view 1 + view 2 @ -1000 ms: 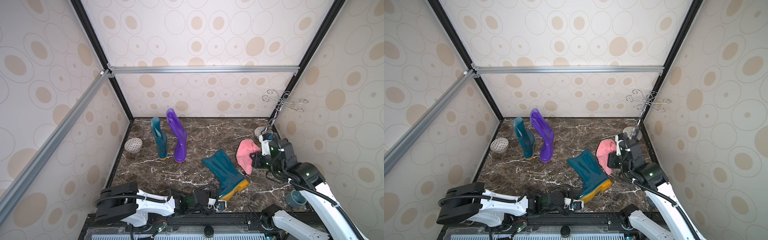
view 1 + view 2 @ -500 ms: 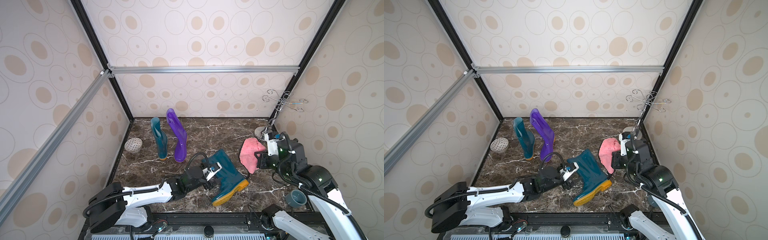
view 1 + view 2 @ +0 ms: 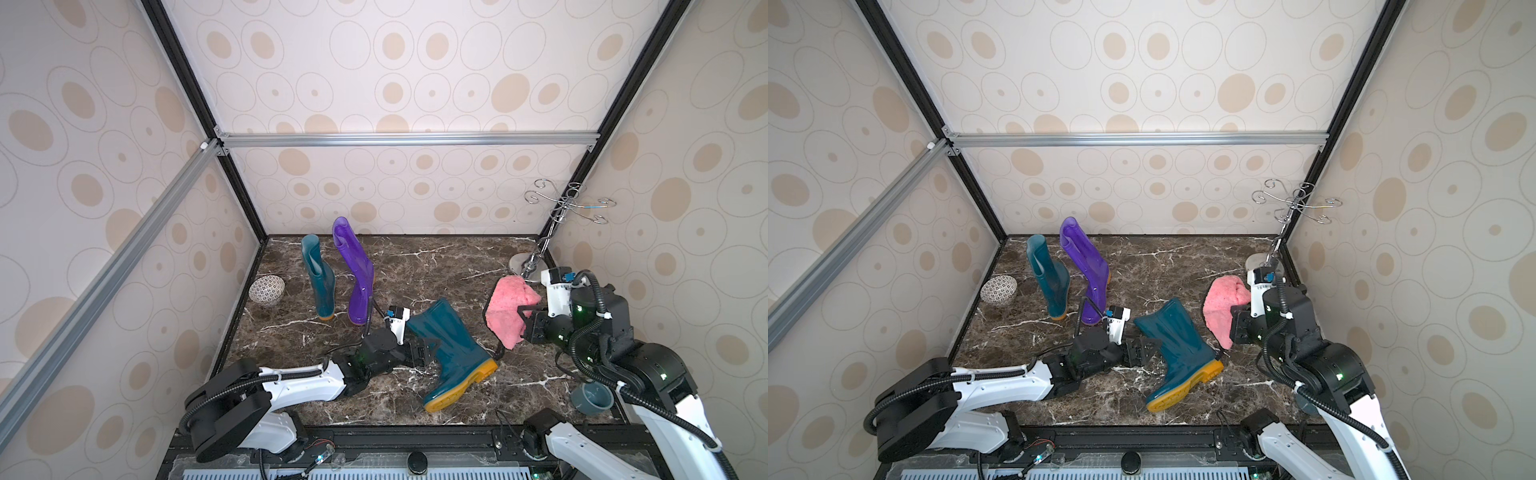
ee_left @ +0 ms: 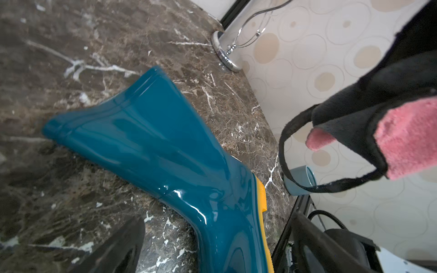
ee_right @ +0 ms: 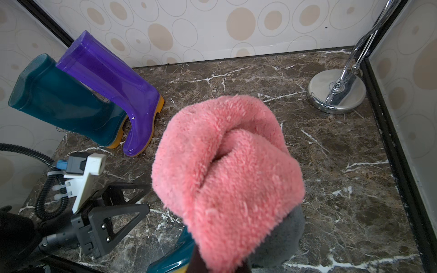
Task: Wipe the rubber boots with a cloth
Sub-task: Wipe the dirt off the rubber boot, then pick up the rubber boot from the center of the board.
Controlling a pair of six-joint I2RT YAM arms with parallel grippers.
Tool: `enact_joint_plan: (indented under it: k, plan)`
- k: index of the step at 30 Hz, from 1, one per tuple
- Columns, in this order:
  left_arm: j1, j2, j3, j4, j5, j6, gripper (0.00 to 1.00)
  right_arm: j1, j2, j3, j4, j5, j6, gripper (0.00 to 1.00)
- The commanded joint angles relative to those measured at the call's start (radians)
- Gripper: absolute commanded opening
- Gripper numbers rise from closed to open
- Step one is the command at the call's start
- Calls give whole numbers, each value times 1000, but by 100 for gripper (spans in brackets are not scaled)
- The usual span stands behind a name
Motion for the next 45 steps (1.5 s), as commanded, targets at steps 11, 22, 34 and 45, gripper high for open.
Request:
enact_joint_plan:
  k: [11,22,34,45]
  plan:
    - [29,162,114,-99,-57,-214,93,4,-15,46,-18,-30,10,0]
    - [47,329,187,-92,-46,-228,87,4,-32,54,-36,-25,9,0]
    - [66,455,284,-79,-47,-181,48,3,-53,17,-25,-34,29,0]
    - [106,336,436,-173,-189,62,0,3,-70,-144,46,86,117,0]
